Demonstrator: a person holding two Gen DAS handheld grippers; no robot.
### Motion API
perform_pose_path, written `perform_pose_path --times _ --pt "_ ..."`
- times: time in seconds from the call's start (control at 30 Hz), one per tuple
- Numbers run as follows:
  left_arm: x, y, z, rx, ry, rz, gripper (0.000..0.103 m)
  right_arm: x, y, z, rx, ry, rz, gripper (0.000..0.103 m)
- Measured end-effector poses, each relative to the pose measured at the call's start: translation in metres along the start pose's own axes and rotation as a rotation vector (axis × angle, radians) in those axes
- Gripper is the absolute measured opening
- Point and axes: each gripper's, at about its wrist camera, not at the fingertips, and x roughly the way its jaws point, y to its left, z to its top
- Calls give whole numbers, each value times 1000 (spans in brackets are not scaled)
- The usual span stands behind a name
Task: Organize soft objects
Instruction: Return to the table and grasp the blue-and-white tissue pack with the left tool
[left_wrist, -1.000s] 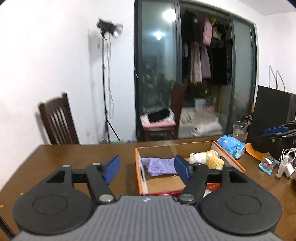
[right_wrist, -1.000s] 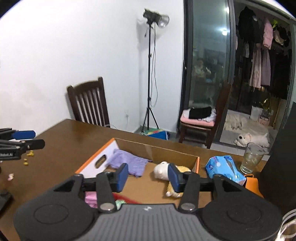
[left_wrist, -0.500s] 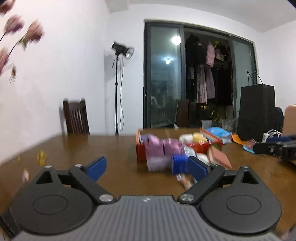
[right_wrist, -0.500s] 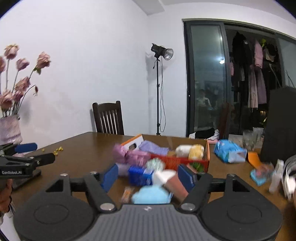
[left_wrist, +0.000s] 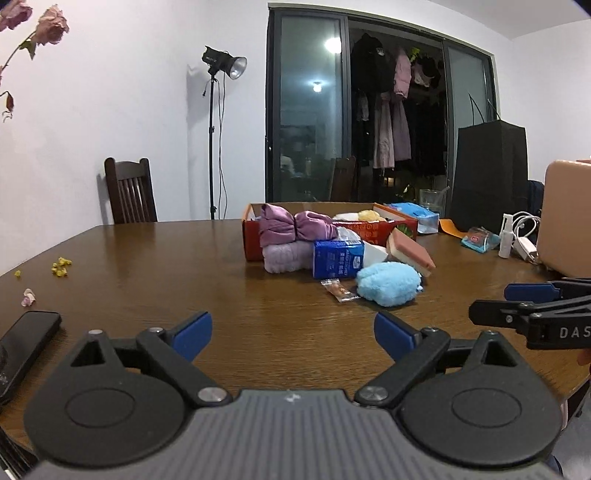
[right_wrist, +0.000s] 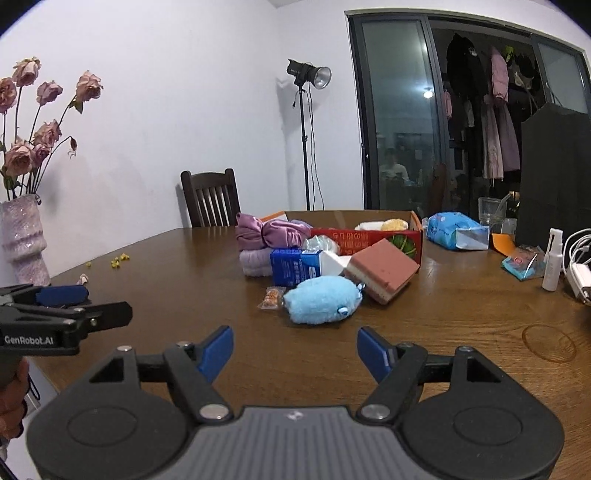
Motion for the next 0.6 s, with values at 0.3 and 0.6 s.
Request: perform_pose_path --times 0.3,0.6 --pt "59 12 26 -94 42 -96 74 47 -15 21 70 33 59 62" --pt "193 32 84 -230 153 -238 52 165 -37 82 156 68 86 42"
